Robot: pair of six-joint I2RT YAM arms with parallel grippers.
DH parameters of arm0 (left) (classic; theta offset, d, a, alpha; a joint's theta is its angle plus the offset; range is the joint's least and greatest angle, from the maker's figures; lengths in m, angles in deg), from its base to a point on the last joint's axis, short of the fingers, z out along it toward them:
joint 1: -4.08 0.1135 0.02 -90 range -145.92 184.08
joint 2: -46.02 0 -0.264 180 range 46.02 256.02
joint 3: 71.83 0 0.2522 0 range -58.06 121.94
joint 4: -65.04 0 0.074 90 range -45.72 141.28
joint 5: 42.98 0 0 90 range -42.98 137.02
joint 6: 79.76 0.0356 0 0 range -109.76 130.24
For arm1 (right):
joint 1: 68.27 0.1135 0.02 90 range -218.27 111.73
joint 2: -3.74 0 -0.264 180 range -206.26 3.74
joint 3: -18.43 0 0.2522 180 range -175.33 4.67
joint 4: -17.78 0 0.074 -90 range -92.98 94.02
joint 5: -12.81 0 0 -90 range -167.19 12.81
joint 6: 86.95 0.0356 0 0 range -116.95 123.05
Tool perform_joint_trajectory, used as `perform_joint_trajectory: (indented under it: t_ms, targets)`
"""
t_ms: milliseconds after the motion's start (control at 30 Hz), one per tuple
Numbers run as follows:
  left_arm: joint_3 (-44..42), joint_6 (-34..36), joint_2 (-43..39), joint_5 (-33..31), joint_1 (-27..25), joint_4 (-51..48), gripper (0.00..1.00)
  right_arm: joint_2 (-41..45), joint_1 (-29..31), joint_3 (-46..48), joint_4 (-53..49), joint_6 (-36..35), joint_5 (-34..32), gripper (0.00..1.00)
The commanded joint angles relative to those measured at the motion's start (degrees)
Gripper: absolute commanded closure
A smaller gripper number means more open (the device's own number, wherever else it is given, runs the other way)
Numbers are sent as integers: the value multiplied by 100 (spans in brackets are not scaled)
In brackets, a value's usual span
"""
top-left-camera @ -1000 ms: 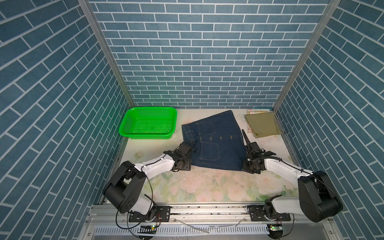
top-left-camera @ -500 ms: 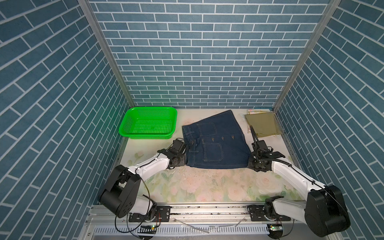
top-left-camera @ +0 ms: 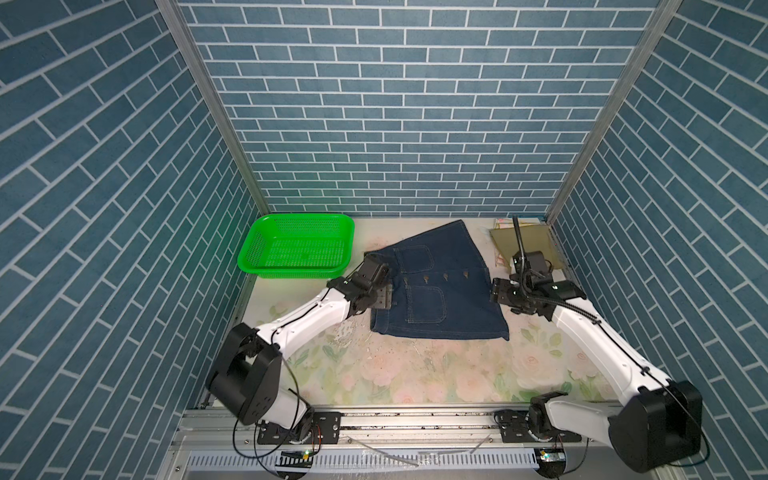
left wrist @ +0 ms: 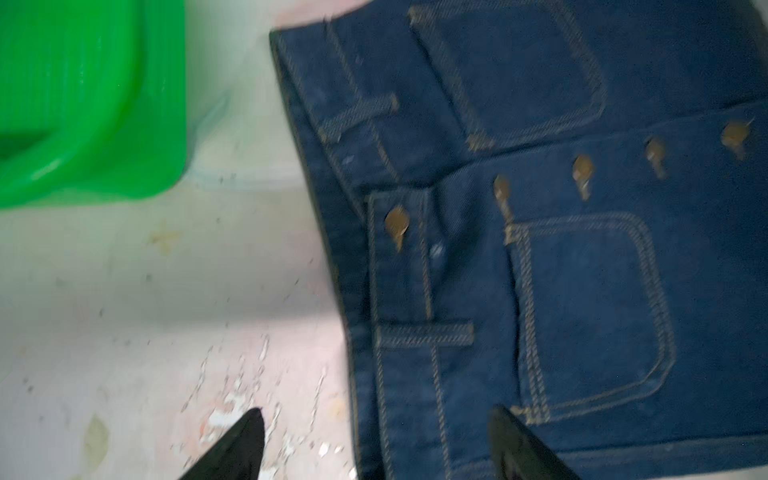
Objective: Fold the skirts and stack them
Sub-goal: 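Fold the nearer hem over toward the waistband with both grippers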
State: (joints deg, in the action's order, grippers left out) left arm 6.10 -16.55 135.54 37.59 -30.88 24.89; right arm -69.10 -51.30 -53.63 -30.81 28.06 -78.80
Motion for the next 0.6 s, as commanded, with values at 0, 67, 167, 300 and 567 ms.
perform_joint_trajectory:
  t_ms: [0, 67, 167, 300, 567]
  targets:
    - [779, 232, 761, -297, -31, -235, 8, -637, -47, -641, 546, -515, 407, 20]
    - [1412, 269, 1380, -428, 25, -388, 5, -1040, -76, -1023, 751, -658, 558, 19]
    - [2179, 125, 2095, -457, 241, -479, 5, -1444, -97, -1354, 1163, -799, 625, 22]
    - [2875, -62, 2775, -385, 617, -437, 7, -2048, -215, -1795, 1583, -1025, 819, 25]
    - [4039, -148, 3883, -449, 1051, -730, 9, -3660, -432, -3194, 1926, -1379, 1155, 29]
